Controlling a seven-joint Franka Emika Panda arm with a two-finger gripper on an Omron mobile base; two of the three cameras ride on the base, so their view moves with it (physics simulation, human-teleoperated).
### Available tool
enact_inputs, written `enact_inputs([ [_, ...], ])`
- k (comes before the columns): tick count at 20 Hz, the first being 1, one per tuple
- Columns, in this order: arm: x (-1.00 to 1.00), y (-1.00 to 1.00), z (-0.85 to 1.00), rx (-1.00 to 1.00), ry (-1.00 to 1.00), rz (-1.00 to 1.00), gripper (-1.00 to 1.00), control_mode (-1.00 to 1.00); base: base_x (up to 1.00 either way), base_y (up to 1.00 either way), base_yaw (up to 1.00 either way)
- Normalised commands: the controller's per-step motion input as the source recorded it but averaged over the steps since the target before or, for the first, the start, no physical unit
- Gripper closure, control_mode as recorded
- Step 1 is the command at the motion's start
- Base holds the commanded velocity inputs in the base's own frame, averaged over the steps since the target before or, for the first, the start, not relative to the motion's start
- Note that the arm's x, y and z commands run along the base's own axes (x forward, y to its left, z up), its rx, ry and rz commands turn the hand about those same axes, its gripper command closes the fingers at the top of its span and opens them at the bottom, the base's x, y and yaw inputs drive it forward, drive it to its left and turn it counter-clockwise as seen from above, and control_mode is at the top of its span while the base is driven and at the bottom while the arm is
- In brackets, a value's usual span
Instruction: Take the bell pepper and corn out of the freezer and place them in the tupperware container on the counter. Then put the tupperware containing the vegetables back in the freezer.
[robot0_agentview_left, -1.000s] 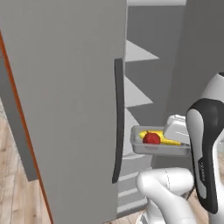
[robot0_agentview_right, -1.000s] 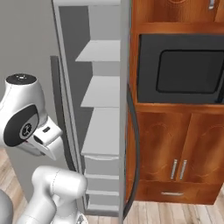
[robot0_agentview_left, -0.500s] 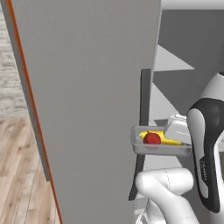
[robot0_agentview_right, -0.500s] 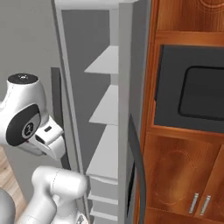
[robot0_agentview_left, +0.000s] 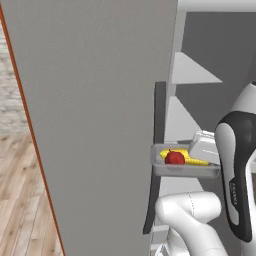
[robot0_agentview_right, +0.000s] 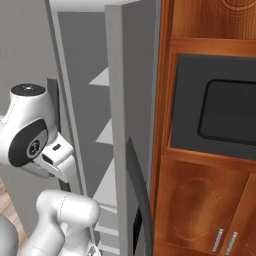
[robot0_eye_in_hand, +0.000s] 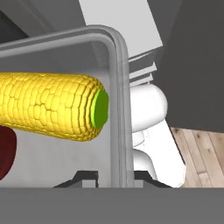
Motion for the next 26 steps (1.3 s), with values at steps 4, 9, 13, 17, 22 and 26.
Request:
enact_inputs([
  [4,-0.06,-0.04,0.00,0.00,0.00,0.00,1.00,-1.00,0.31,-0.22,0.02],
  [9,-0.95,-0.16,0.31,0.02,-0.19,0.00,1.00,-1.00,0.00,0.00,0.00],
  [13,-0.25,-0.24,0.56,0.02,-0.08,-0.13,1.00,-1.00,0.00,0.00,0.00],
  [17,0.48,-0.26,0.51,0.02,0.00,-0.36,1.00,-1.00,0.00,0.00,0.00],
  [22,0.33,-0.11,0.19,0.01,-0.04,-0.43,1.00,-1.00,0.00,0.00,0.00],
  [26,0.31,0.00,0.23,0.01,-0.12,-0.44,1.00,-1.00,0.00,0.00,0.00],
])
